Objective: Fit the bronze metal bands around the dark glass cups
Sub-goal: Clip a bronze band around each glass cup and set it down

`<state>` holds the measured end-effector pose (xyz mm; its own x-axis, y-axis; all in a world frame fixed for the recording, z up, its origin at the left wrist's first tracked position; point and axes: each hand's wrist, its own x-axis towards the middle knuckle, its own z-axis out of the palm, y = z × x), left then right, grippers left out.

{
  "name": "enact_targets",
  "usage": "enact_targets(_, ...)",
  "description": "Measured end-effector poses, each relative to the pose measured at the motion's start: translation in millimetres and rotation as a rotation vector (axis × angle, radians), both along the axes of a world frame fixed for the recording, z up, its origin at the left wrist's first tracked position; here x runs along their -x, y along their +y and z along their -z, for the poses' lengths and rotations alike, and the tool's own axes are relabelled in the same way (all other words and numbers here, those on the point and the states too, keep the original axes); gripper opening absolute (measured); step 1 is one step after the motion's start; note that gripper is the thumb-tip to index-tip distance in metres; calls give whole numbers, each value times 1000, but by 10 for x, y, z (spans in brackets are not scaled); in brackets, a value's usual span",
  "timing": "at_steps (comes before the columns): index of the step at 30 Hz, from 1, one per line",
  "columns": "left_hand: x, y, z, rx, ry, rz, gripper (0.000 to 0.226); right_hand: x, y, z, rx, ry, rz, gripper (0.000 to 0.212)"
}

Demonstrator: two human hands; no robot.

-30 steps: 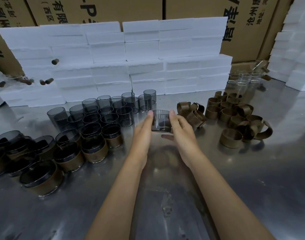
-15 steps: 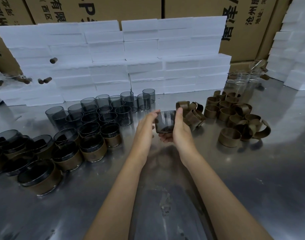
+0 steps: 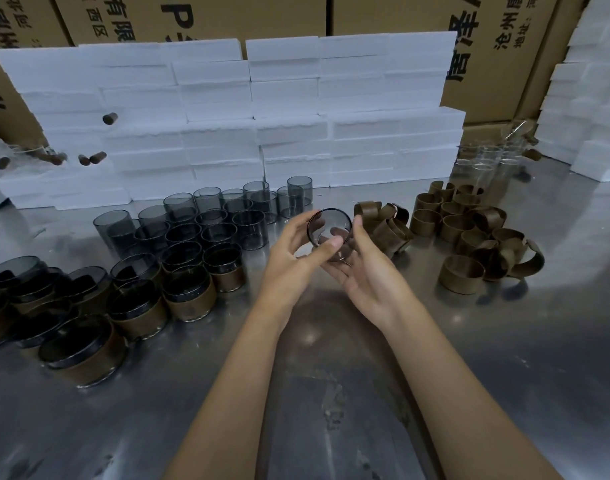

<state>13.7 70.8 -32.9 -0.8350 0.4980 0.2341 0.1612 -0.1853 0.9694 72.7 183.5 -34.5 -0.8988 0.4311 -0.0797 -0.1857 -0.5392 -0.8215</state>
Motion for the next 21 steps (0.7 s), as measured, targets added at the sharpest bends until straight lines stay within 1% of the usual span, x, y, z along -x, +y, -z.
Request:
enact_targets(2, -13, 1, -17, -16, -4, -59, 48, 5, -25, 3, -62, -17, -10, 43)
enact_targets(5, -33, 6, -44, -39, -32, -166, 52, 11, -90, 25, -164, -19, -61, 54)
enact_targets(6, -34, 4, -50, -39, -47, -199, 47, 9, -108, 32, -184, -17, -81, 56)
enact_targets(8, -17, -14, -58, -48, -92, -252, 30, 6, -126, 44, -202, -16, -104, 53)
enact_targets(9, -6, -25, -59, -66, -124, -265, 23, 8, -120, 51, -202, -19, -105, 49)
enact_targets(11, 19, -42, -47, -112, -209, -277, 18, 3, -94, 58, -202, -24, -109, 41)
enact_targets(13, 47, -43, -32, -170, -307, -266, 17, -16, -72, 48, -210, -20, -132, 39)
enact_targets(16, 52, -23, -30, -221, -438, -201, 21, -18, -82, 32, -279, -41, -118, 46)
enact_targets(19, 36, 18, -16, -155, -506, -149, 21, 5, -116, 23, -415, -127, 13, 53)
enact_targets(21, 12, 51, -2, -128, -510, -75, 29, -2, -128, 36, -493, -139, 100, 55)
